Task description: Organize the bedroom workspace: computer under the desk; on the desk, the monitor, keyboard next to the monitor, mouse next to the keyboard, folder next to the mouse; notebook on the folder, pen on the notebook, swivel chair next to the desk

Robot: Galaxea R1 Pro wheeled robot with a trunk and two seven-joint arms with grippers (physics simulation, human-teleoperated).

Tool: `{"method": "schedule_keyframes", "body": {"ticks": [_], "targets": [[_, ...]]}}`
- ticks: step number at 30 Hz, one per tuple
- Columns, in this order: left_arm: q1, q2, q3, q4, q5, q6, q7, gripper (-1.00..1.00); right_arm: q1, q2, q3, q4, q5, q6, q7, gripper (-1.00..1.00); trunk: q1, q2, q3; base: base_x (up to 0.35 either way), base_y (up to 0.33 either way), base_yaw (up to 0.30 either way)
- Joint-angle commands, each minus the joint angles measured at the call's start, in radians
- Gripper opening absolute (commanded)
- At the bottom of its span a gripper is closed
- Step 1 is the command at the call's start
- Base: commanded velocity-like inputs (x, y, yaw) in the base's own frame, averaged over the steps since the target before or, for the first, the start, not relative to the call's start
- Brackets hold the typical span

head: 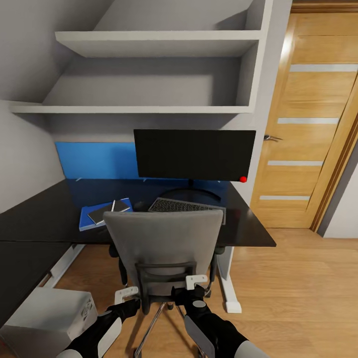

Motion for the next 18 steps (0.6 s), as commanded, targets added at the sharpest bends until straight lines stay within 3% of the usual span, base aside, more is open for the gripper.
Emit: {"method": "schedule_keyframes", "body": {"ticks": [1, 18], "targets": [[0.0, 0.001, -0.006, -0.002, 0.006, 0.004, 0.008, 1.0, -0.001, 0.0, 0.003, -0.001, -0.001, 0.004, -0.007, 1.0, 0.0, -0.001, -0.001, 0.007, 0.0, 0.0], [-0.001, 0.001, -0.005, -0.002, 0.006, 0.004, 0.007, 1.0, -0.001, 0.0, 0.003, -0.001, -0.001, 0.004, -0.007, 1.0, 0.0, -0.001, -0.001, 0.031, 0.013, 0.0]]}}
